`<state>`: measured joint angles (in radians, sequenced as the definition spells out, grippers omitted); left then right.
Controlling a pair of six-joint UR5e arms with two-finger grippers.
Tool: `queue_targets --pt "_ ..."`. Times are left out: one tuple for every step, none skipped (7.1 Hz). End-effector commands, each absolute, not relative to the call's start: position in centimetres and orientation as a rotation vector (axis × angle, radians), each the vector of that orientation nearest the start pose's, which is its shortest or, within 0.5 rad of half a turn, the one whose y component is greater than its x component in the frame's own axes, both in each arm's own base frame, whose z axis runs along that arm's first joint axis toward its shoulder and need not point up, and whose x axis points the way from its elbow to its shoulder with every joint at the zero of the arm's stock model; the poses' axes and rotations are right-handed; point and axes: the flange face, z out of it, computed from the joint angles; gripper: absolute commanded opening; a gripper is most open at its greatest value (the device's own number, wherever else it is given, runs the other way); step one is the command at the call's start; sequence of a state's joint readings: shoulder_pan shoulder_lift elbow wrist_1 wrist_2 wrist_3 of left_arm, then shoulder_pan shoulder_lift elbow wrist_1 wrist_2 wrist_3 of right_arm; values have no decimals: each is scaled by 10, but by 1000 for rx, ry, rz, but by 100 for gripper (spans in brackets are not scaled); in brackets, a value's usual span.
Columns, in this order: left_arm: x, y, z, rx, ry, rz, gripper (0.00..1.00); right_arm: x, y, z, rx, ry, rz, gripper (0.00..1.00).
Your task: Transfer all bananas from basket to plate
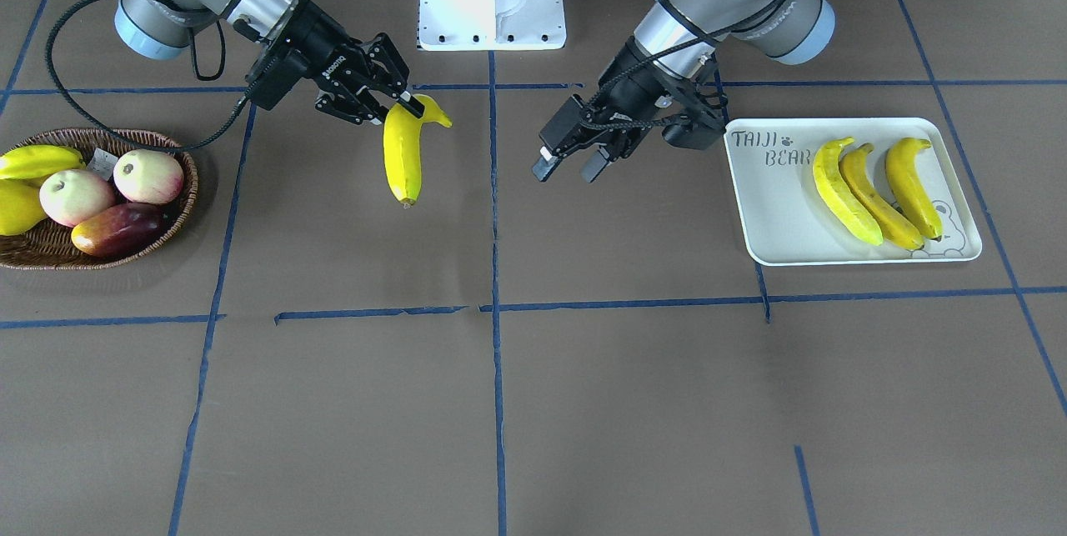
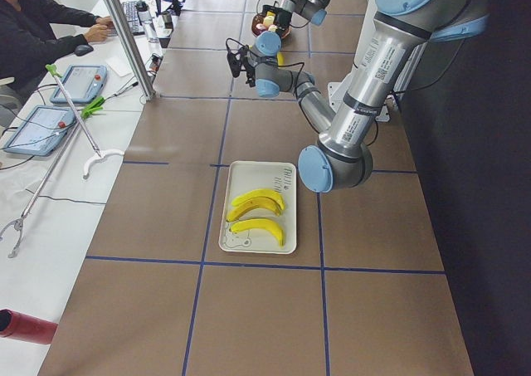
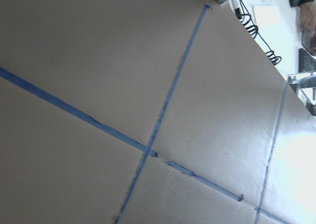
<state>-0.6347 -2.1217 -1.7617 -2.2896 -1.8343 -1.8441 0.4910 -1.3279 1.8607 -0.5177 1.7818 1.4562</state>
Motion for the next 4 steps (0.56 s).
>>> queue_targets --pt "463 -428 121 -3 1564 -499 99 -447 -333 261 321 -1587 122 3" --pt "472 -433 120 -9 1555 -503 99 -452 -328 255 327 -1598 124 3" --pt "492 -432 121 -24 1538 -495 99 -452 -327 253 327 -1603 122 3" --pt "499 -433 128 -30 1530 -493 99 -450 -328 251 329 -1607 124 3"
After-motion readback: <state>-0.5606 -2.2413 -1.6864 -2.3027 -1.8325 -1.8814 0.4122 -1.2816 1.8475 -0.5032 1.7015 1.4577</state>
